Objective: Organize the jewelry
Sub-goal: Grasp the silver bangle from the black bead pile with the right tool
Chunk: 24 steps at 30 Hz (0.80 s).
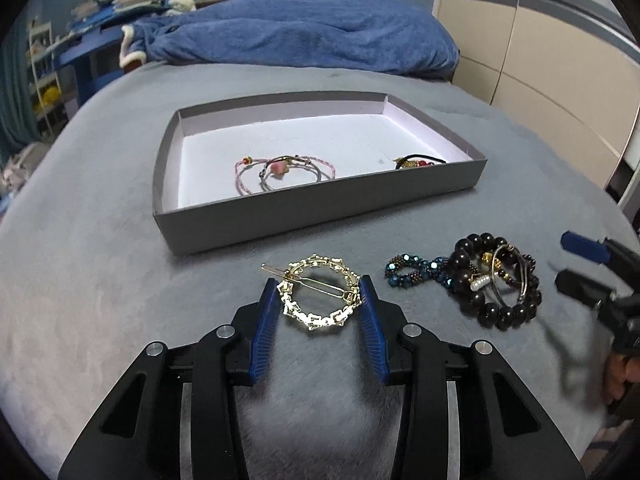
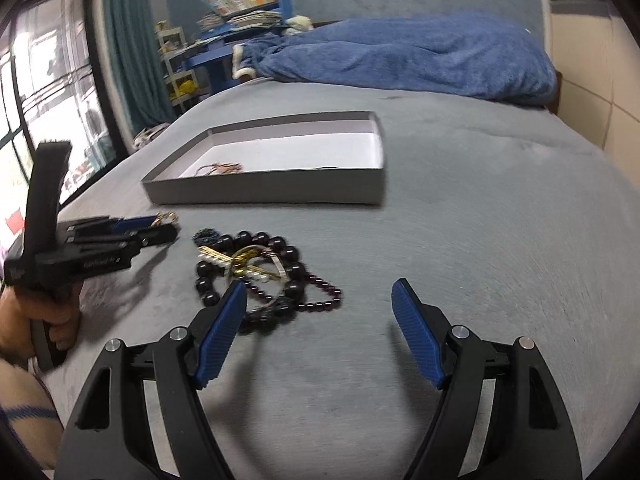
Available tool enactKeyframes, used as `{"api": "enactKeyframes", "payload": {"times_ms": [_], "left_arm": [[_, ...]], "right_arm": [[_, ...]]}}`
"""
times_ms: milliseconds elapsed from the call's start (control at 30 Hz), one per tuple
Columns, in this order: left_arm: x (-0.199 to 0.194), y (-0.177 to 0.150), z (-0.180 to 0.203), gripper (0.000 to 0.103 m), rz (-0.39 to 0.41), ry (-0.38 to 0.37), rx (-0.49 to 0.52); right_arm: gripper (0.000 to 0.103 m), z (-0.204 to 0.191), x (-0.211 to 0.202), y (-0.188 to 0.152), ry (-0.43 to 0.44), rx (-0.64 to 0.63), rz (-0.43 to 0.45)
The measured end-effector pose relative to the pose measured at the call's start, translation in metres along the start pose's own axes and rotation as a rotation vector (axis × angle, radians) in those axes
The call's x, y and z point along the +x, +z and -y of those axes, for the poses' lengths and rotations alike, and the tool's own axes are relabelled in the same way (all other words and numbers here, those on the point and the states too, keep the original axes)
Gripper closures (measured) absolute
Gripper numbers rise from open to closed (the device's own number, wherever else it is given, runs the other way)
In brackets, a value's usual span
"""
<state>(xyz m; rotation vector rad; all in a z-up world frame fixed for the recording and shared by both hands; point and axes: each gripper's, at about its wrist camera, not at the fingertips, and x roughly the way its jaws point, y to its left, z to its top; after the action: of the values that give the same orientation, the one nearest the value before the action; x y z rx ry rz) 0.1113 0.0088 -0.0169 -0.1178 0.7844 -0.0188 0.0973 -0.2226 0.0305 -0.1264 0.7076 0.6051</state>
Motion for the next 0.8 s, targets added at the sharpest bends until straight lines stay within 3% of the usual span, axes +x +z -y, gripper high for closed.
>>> {"api": "enactKeyframes", "payload": {"times_ms": [400, 800], "left_arm": [[0.002, -0.002, -0.018, 0.062, -0.009, -0.085, -0.079], [0.003, -0.002, -0.019, 0.062, -0.009, -0.093, -0.087]], "right_arm": [[0.032, -0.011, 0.016, 0.009, 0.048, -0.057, -0.041], [0.032, -0.041, 0.043, 0.015, -0.020, -0.199, -0.099]]}}
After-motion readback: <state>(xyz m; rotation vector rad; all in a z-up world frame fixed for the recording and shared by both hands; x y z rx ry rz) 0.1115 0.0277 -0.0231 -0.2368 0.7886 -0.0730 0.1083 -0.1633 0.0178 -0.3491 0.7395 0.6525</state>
